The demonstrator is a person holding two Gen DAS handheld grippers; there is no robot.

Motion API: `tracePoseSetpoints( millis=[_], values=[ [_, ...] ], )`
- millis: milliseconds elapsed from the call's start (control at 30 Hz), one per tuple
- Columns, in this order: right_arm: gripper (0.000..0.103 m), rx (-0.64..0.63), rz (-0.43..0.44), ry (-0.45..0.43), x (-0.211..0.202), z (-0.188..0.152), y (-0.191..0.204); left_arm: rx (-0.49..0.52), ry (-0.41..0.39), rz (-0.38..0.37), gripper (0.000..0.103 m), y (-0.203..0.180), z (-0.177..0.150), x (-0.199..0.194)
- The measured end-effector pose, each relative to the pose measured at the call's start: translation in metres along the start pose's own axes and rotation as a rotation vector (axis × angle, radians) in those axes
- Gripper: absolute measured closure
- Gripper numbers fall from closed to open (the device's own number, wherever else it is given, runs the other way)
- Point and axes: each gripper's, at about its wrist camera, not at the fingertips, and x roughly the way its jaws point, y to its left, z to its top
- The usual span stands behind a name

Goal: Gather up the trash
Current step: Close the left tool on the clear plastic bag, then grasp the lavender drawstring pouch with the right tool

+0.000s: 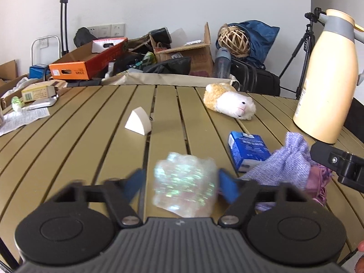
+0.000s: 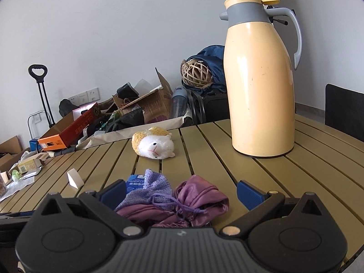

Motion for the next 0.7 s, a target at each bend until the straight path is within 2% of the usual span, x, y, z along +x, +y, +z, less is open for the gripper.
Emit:
tracePoseSetpoints(
  millis=[67, 167, 433, 700],
  values=[
    [0.000, 0.000, 0.000, -0.002, -0.001, 0.000, 0.000, 0.003, -0.005, -0.002, 0.057, 0.000, -0.001, 0.000],
    [0.000, -0.001, 0.002, -0.002, -0.001, 0.000, 0.001, 0.012, -0.021, -0.008, 0.060, 0.001, -0.003, -0.005],
    [0.000, -0.040, 0.032, -0.044, -0.006, 0.002, 0.018, 0.020, -0.082, 0.011, 0.060, 0.010, 0.000, -0.026],
    [0.000, -0.092, 0.080, -0.056, -0.001, 0.008, 0.044, 0.024, -0.108, 0.037, 0.060, 0.025, 0.001, -0.038]
  ],
)
